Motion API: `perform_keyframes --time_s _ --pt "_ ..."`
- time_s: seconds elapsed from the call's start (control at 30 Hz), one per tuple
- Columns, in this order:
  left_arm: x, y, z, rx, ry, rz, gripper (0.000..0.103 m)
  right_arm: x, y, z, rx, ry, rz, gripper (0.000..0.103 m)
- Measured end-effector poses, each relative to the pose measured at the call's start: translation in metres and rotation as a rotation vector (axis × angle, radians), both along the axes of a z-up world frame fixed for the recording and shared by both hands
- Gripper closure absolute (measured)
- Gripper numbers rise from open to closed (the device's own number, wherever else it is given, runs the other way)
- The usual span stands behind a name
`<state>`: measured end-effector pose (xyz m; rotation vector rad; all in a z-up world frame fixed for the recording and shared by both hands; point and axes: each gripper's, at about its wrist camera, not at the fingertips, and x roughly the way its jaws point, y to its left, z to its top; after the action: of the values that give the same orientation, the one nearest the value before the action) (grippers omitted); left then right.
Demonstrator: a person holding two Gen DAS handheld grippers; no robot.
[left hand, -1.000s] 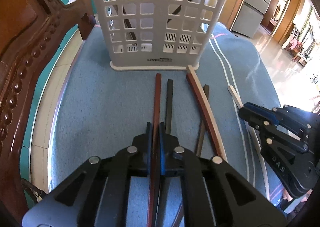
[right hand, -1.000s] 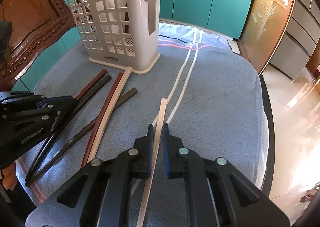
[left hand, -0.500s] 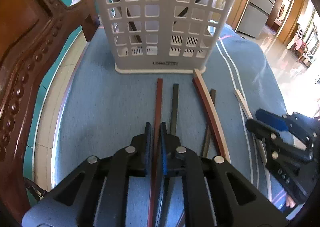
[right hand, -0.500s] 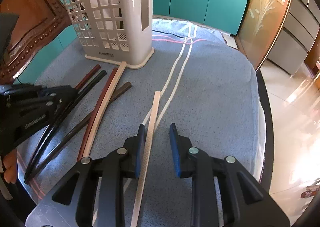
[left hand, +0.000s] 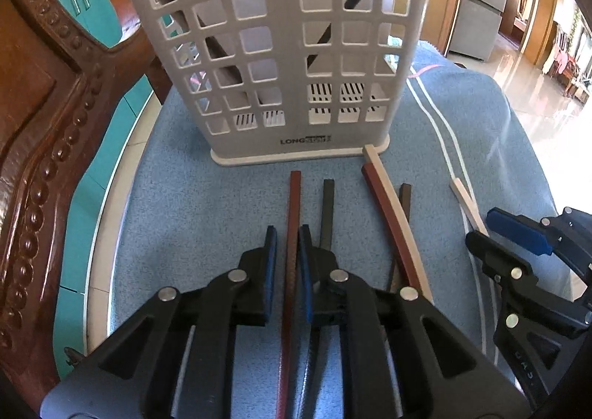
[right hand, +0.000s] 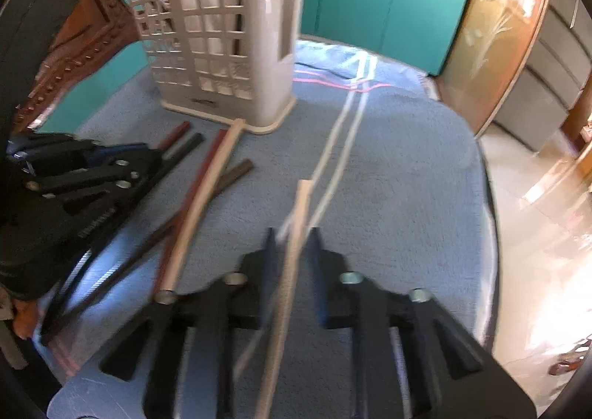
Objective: Organize utensils
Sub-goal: 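Lift both chopsticks over the white holder and open both grippers to drop them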
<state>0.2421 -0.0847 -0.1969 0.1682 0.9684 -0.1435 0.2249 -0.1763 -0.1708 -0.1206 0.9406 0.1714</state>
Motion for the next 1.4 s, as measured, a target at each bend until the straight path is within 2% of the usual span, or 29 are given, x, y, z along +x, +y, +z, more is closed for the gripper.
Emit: perform_keyframes --time_s 0.1,0.17,0.33,0.5,0.67,0.8,0.97,1.03,1.17,1.27,1.33,1.4 --pt "-0.005 -0.005 -0.002 0.011 -0.007 -0.011 0.096 -0.001 0.001 0.001 0.011 -0.005 0.009 0.096" --pt "-0.006 -0.006 0.002 -0.009 -0.014 -0.011 0.096 -0.003 -0.001 0.005 0.041 -0.02 0.015 0.097" --pt "-0.026 -0.004 0.03 -0.041 -0.114 -0.023 0.096 -0.019 -0.013 0.038 0.115 -0.155 0.014 0.097" --pt "-0.054 0.003 0.074 -0.08 -0.223 -0.041 0.096 -0.049 -0.022 0.089 0.206 -0.299 0.062 0.096" --pt "-0.087 0.019 0.135 -0.166 -0.346 -0.055 0.096 -0.073 -0.03 0.137 0.294 -0.373 0.096 0.096" --pt "-0.103 0.034 0.185 -0.246 -0.431 -0.067 0.096 -0.076 -0.032 0.176 0.331 -0.42 0.134 0.096" --pt "-0.094 0.038 0.242 -0.287 -0.538 -0.081 0.096 -0.052 -0.035 0.234 0.384 -0.51 0.139 0.096" --pt "-0.084 0.045 0.255 -0.293 -0.578 -0.07 0.096 -0.039 -0.039 0.256 0.431 -0.567 0.133 0.096" --pt "-0.059 0.057 0.284 -0.357 -0.627 -0.028 0.096 -0.018 -0.05 0.278 0.536 -0.639 0.069 0.096" --pt "-0.04 0.063 0.292 -0.383 -0.657 0.01 0.096 -0.01 -0.05 0.286 0.515 -0.715 -0.013 0.096" --pt "-0.035 0.069 0.293 -0.4 -0.682 0.029 0.096 -0.004 -0.043 0.28 0.439 -0.752 -0.054 0.096" --pt "-0.028 0.073 0.289 -0.399 -0.7 0.061 0.096 0.003 -0.032 0.265 0.36 -0.745 -0.051 0.096"
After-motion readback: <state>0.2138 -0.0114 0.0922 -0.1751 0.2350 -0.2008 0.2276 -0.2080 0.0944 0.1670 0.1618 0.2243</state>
